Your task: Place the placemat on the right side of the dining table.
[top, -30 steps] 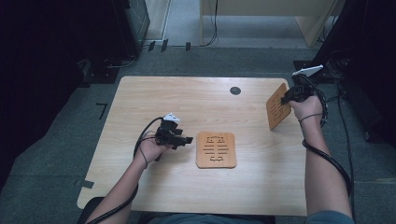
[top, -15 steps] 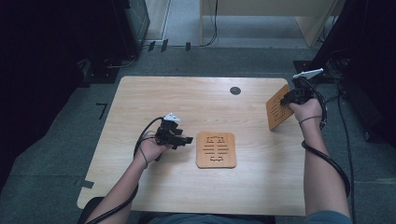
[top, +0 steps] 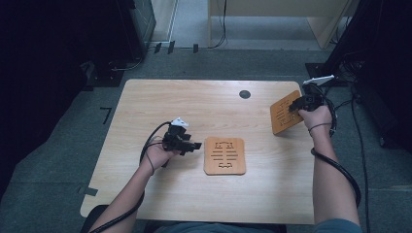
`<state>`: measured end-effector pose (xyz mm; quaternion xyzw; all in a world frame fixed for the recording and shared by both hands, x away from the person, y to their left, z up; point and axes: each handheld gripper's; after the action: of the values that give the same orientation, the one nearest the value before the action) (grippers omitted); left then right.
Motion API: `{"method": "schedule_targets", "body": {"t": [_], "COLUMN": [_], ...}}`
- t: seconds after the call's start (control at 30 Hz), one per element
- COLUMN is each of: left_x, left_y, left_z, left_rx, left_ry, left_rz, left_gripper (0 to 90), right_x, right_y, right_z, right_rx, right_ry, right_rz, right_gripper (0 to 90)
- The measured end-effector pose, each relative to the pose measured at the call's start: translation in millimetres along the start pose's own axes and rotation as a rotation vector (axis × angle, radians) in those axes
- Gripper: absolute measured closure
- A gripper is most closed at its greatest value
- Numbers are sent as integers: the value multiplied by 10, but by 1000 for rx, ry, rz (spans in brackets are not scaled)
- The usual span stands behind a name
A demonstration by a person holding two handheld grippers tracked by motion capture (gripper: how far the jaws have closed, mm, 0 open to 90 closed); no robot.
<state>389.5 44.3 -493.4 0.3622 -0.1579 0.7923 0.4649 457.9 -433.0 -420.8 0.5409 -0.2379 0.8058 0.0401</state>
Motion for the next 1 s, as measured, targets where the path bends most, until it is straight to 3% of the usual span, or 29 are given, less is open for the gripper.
{"method": "schedule_targets", "body": {"t": [1.0], "left_x": [-16], "left_y": [12], "left_z": [5], "left_rx": [-12], "left_ry": [-4], "left_rz": [-4], "left_gripper": [318], "right_x": [-274], "right_y": [59], "right_z": [-102], "right_rx": [2], "right_ry": [-9], "right_rz": [29], "right_gripper": [521]}}
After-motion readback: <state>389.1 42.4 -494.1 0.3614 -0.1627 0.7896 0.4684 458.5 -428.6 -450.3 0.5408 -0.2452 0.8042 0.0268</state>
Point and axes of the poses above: each handheld gripper's, and its own axes: x roughly backward along the jaws, z roughly out of its top, y roughly to its right, and after that the axes turned 14 degrees about -x, right-handed
